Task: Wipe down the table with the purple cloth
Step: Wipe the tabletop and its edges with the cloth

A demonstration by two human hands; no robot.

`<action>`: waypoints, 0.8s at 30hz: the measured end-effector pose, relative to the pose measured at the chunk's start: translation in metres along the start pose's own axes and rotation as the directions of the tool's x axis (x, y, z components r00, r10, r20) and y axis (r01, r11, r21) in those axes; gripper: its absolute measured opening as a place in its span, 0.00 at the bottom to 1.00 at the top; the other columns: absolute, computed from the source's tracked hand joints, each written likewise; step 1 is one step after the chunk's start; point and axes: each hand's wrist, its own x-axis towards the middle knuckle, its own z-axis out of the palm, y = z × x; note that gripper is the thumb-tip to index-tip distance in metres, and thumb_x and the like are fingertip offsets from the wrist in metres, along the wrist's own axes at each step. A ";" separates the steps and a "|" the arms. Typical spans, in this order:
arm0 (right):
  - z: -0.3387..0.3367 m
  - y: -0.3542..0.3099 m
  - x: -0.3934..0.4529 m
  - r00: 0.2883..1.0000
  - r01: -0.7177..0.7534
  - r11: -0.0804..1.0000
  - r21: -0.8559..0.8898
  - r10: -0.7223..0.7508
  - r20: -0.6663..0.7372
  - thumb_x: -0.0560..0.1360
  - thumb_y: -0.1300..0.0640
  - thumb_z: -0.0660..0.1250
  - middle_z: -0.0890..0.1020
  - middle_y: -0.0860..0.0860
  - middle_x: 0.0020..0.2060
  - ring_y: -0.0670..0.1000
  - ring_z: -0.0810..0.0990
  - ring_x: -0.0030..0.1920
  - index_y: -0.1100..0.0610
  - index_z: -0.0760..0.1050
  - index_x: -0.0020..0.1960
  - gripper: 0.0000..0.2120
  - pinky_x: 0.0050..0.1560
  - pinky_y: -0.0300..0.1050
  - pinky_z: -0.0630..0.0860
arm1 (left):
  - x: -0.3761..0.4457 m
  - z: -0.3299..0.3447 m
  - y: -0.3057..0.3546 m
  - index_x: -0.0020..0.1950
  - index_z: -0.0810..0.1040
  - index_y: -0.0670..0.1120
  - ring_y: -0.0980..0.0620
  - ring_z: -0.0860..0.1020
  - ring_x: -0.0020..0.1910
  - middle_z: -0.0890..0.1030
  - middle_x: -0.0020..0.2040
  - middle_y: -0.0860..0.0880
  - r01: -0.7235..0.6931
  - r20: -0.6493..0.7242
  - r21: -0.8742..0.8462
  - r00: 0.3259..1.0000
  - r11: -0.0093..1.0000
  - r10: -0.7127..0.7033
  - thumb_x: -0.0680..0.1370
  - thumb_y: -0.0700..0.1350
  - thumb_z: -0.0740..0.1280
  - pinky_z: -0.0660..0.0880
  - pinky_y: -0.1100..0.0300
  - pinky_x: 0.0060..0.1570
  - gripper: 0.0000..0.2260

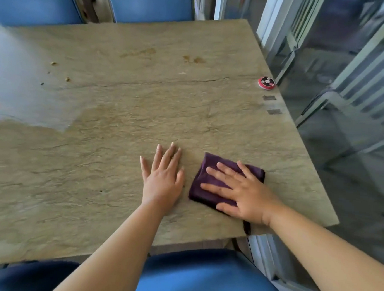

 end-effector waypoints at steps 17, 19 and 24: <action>-0.010 0.027 0.077 0.933 -0.340 0.932 0.129 0.351 -0.074 0.75 0.33 0.40 0.47 0.43 0.78 0.49 0.43 0.77 0.32 0.46 0.73 0.27 0.73 0.65 0.41 | 0.006 0.012 0.007 0.79 0.48 0.57 0.54 0.39 0.78 0.46 0.79 0.59 0.023 -0.038 0.157 0.999 0.987 -0.017 0.78 0.58 0.45 0.38 0.38 0.73 0.28; -0.019 0.052 0.114 0.864 -0.487 0.859 0.157 0.500 -0.053 0.76 0.33 0.41 0.45 0.43 0.78 0.49 0.41 0.77 0.32 0.45 0.73 0.26 0.73 0.64 0.39 | 0.006 0.012 0.007 0.79 0.47 0.58 0.54 0.38 0.78 0.45 0.79 0.59 0.021 -0.036 0.161 0.999 0.987 -0.016 0.79 0.59 0.45 0.37 0.38 0.73 0.28; -0.028 0.066 0.169 0.715 -0.692 0.687 0.223 0.695 0.079 0.78 0.36 0.42 0.39 0.44 0.77 0.52 0.35 0.76 0.35 0.44 0.75 0.25 0.70 0.66 0.33 | 0.009 0.014 0.006 0.78 0.45 0.59 0.55 0.37 0.78 0.43 0.79 0.60 0.027 -0.040 0.159 0.999 0.987 -0.021 0.79 0.58 0.46 0.37 0.37 0.73 0.27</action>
